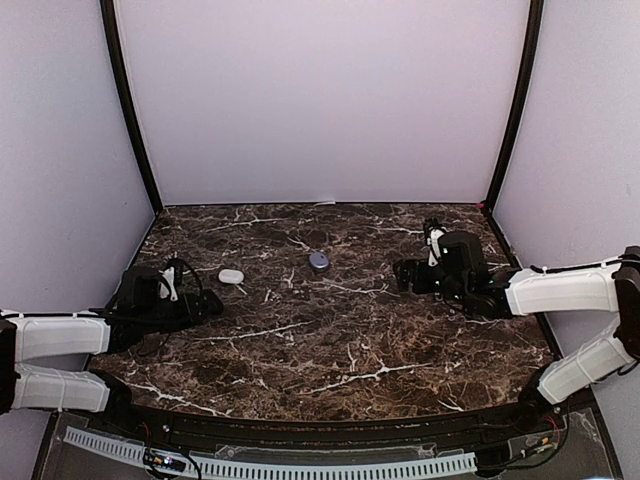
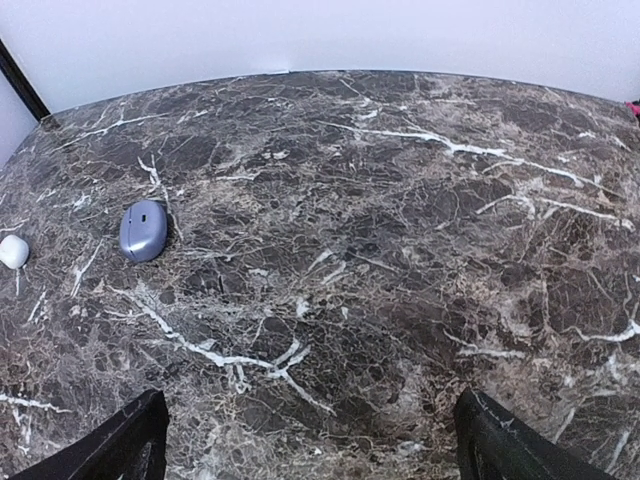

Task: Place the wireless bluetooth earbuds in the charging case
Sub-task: Place the charging case with the earbuds at the center of the board, then move the charging case to the center of the board.

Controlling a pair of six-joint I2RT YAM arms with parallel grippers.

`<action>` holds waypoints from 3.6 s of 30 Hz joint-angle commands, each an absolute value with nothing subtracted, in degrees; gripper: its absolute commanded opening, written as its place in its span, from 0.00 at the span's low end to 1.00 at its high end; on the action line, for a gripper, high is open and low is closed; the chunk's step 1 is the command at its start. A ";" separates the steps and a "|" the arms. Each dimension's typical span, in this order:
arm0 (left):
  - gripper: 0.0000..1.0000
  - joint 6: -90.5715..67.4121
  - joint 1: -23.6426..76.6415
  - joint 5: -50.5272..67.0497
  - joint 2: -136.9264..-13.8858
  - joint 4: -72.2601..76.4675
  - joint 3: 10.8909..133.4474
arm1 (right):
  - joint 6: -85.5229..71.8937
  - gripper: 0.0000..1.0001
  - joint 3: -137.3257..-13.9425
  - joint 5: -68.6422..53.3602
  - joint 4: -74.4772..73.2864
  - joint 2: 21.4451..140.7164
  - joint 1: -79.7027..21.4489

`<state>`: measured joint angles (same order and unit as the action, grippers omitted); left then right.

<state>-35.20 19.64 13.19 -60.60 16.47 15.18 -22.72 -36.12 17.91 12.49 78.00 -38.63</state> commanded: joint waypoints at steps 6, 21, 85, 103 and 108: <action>0.13 -35.93 18.71 16.39 -65.05 19.53 15.03 | -16.44 0.99 -29.26 16.61 24.89 74.69 -38.48; 0.13 -35.40 18.62 18.10 -74.29 23.86 16.40 | -16.57 0.99 -28.64 14.63 27.16 77.42 -38.50; 0.92 -26.96 18.55 24.32 -56.04 23.63 15.35 | -9.63 0.94 -87.47 12.69 0.15 130.04 -46.80; 0.91 -27.19 18.62 25.03 -55.80 24.43 14.72 | -6.57 0.73 -96.42 14.78 1.82 139.30 -47.18; 0.91 -27.31 18.57 25.03 -55.99 24.52 14.76 | -6.71 0.53 -95.51 14.13 2.48 138.90 -47.19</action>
